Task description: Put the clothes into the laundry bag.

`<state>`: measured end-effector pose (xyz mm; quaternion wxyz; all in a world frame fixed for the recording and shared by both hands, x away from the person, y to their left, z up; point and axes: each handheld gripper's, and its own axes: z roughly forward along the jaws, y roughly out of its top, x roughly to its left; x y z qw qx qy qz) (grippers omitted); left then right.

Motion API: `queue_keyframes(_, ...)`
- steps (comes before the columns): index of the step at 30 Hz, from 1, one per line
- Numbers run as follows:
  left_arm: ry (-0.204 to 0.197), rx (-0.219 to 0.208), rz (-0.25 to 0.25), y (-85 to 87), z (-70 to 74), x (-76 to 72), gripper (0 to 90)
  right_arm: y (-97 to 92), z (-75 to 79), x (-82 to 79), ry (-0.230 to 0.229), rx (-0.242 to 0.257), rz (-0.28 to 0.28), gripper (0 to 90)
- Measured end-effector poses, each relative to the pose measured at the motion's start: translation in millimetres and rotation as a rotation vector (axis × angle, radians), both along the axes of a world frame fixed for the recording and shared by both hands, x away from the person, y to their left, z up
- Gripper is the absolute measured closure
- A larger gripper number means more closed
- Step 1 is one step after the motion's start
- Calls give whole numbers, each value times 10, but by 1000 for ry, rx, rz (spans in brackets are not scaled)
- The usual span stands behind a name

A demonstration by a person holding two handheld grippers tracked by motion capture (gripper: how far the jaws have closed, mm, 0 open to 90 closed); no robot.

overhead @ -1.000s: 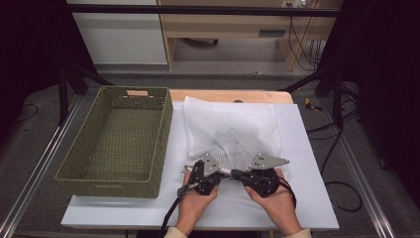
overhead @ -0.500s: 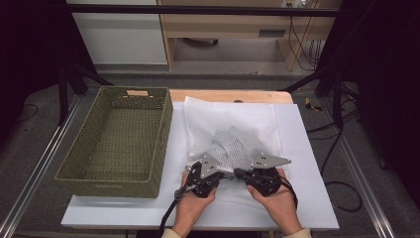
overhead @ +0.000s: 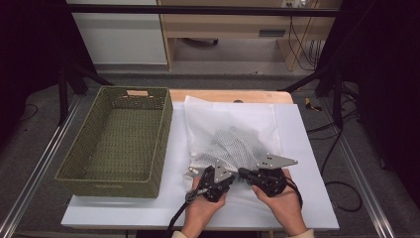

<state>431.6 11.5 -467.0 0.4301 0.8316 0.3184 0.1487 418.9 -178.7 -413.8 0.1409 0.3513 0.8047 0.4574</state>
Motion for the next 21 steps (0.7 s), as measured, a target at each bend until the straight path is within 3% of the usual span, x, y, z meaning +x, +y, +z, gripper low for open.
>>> queue_keyframes(1,5,-17,3,-6,-8,15,900,2,-1,1,0,-1,0,890)
queue_keyframes(9,-23,23,9,-42,-7,44,900,21,-20,-5,2,-9,9,890)
queue_keyframes(21,-26,31,8,-15,-14,103,900,42,-39,-10,-3,-18,6,890)
